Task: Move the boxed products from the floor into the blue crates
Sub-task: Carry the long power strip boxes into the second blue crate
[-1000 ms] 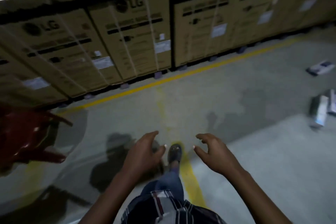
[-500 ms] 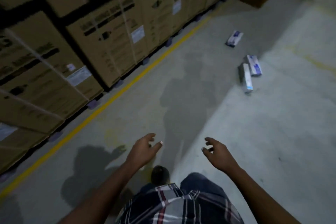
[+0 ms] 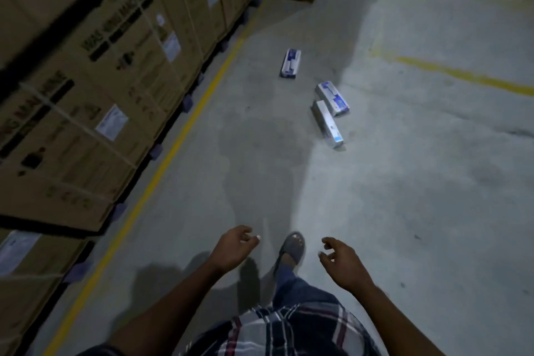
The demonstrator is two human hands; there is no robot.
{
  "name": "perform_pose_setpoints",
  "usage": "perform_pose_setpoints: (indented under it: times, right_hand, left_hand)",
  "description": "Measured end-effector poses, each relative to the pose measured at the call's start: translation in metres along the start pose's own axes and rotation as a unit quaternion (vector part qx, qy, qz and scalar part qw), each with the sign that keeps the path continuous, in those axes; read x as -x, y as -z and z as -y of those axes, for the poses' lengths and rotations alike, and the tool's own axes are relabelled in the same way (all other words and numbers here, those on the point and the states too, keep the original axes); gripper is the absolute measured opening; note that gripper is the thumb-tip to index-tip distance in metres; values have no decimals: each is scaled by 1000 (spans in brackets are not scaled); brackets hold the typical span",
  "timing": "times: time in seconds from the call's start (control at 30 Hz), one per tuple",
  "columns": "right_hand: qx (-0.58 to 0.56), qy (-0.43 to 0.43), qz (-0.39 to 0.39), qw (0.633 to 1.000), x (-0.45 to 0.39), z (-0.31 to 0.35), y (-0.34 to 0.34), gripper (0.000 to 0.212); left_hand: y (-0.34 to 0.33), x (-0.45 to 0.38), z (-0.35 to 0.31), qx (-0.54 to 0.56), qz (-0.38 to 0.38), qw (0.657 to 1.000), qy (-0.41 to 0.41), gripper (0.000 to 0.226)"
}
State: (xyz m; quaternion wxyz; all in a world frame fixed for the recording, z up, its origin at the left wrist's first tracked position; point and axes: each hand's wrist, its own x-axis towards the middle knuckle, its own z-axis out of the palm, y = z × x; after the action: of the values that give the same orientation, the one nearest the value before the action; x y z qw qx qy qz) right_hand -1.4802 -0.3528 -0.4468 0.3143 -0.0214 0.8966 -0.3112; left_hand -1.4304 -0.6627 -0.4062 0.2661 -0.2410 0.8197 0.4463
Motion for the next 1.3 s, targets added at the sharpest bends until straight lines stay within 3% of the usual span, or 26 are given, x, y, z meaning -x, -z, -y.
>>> perform_pose_setpoints:
  times: [0.33, 0.57, 0.8, 1.1, 1.3]
  right_hand:
    - [-91, -73, -93, 989, -175, 3, 167, 38]
    - [-110, -102, -122, 981, -274, 28, 221, 31]
    - [-47, -119, -117, 985, -385, 54, 270, 34]
    - [-27, -118, -111, 986, -523, 169, 354, 23]
    - [-43, -108, -84, 990, -635, 226, 386, 13]
  left_hand:
    - [65, -161, -164, -19, -49, 998, -17, 48]
    - [88, -265, -217, -21, -49, 999, 2, 33]
    - [151, -401, -252, -25, -20, 999, 20, 42]
    - [279, -562, -322, -36, 19, 999, 16, 42]
    - [327, -652, -373, -51, 23, 998, 11, 32]
